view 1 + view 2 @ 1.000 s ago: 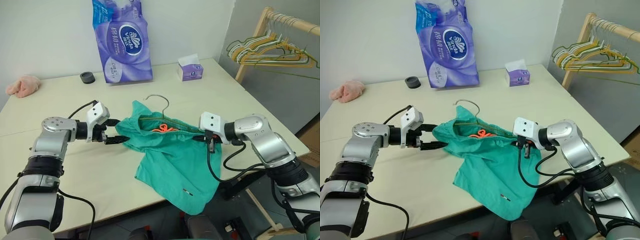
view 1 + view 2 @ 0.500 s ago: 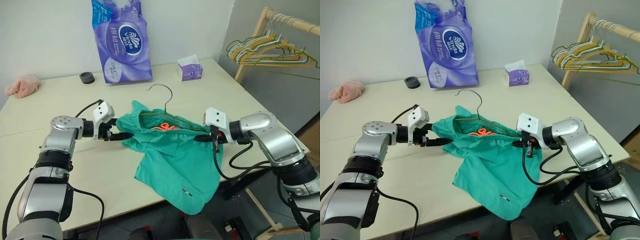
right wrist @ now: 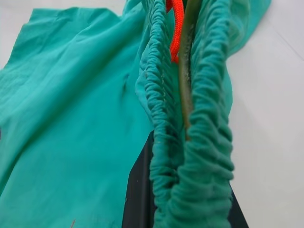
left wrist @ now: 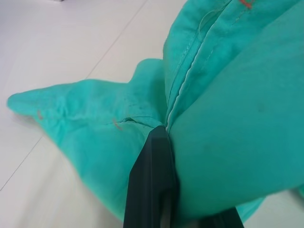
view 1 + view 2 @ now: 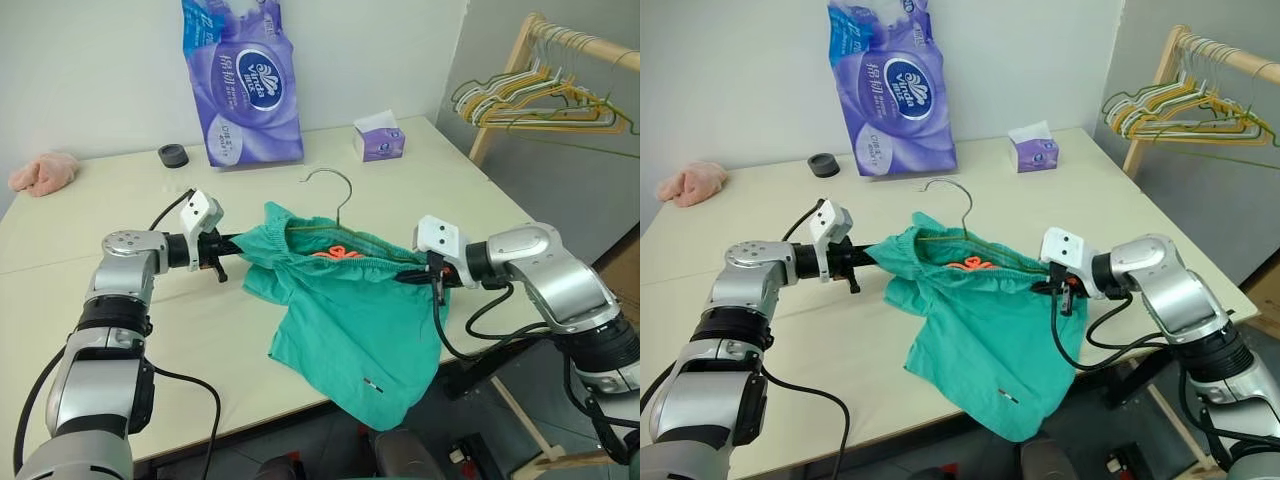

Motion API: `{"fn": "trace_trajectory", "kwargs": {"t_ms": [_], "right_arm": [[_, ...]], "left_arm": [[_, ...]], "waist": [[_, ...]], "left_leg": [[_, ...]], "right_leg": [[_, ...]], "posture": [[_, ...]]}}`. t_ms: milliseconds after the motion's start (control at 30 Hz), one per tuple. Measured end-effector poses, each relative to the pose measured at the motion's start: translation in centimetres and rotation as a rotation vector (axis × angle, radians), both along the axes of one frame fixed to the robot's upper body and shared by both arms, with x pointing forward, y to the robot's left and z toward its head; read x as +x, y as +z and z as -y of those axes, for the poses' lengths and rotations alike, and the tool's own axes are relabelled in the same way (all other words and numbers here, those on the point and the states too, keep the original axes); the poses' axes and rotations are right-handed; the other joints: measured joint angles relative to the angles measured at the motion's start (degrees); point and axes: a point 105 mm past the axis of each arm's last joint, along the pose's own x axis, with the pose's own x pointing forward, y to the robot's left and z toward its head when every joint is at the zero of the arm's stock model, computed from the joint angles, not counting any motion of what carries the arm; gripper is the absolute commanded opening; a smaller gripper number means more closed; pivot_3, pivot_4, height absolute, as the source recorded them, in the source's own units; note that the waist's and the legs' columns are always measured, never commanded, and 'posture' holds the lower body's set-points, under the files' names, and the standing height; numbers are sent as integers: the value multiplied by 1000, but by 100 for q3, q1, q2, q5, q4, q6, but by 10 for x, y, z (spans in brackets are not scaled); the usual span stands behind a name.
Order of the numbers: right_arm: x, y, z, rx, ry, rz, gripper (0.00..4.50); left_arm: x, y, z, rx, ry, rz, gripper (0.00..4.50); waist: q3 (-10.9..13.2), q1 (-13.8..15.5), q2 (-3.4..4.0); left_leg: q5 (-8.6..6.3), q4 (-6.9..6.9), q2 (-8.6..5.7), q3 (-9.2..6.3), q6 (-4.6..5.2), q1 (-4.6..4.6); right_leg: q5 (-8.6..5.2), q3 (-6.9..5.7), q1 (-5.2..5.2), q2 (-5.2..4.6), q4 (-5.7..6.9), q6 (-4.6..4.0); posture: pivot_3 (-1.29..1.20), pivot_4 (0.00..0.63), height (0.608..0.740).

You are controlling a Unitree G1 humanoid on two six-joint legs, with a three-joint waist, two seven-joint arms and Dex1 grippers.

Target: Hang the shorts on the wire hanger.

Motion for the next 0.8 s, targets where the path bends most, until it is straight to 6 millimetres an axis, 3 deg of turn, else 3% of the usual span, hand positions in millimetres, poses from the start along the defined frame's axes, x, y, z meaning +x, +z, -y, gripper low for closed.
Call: {"fn": "trace_trajectory", "kwargs": {"t_ms": [200, 700, 800], "right_arm": [[-8, -2, 8, -5, -9, -24, 0], [-6, 0, 4, 64, -62, -58, 0], [-5, 0, 5, 64, -75, -59, 0]], "left_arm": [[4, -4, -7, 38, 51, 16, 12], [3, -6, 4, 64, 13, 51, 12], [3, 1, 6, 27, 25, 69, 602]], "waist": [[0, 5, 0], [0, 11, 0], [0, 8, 0]], "left_leg": [[0, 0, -1, 1, 0, 0], [0, 0, 0, 1, 0, -1], [0, 0, 0, 1, 0, -1]], "right_leg": [[0, 0, 0, 0, 0, 0], [0, 2, 0, -1, 0, 0], [0, 1, 0, -1, 0, 0]], "posture": [[-236, 48, 740], [-237, 48, 740], [-234, 47, 740]]}}
